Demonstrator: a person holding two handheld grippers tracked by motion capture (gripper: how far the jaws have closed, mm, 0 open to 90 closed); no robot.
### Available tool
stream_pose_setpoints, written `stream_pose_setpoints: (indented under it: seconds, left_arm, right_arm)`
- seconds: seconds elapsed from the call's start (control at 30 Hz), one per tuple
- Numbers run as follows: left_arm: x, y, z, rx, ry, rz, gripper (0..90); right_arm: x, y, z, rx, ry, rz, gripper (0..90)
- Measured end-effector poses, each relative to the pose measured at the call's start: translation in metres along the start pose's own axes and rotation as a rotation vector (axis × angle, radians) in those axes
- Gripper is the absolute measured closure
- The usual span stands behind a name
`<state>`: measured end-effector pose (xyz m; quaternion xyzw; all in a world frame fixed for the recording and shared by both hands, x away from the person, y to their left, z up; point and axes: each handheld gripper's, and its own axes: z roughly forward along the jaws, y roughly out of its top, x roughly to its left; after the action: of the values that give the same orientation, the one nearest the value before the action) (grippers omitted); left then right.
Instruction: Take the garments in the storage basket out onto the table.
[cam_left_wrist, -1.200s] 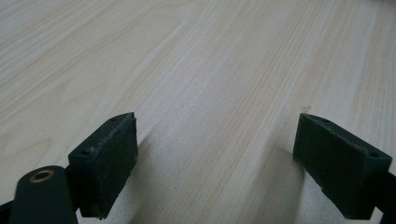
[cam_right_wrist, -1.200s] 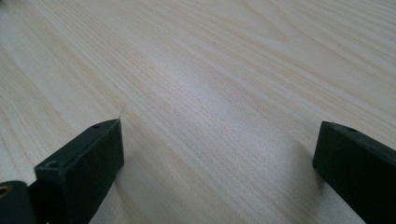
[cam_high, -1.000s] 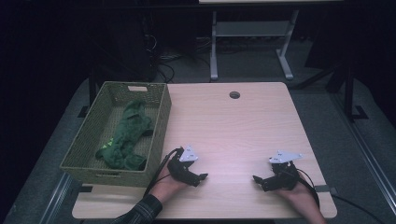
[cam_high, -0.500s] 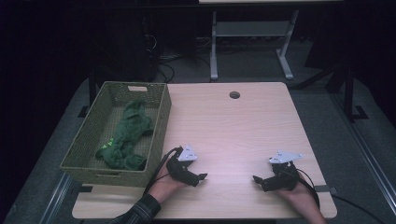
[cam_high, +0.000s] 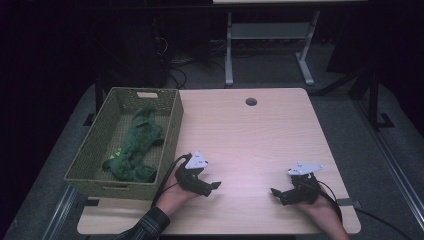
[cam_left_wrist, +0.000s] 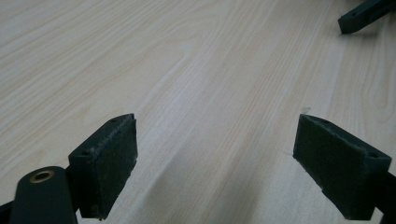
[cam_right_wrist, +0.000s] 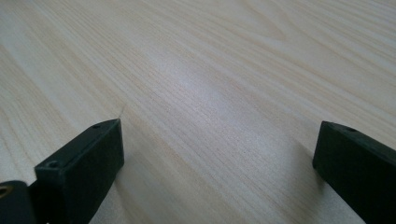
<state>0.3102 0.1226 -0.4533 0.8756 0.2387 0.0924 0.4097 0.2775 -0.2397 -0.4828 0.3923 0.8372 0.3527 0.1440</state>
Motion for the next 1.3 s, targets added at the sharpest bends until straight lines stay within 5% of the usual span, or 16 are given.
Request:
stream_pose_setpoints:
  seconds: [1.3]
  left_arm:
    - [0.002, 0.023, -0.017, 0.003, -0.011, -0.032, 13.3]
  right_arm:
    - [0.0, 0.0, 0.0, 0.003, 0.001, 0.005, 1.6]
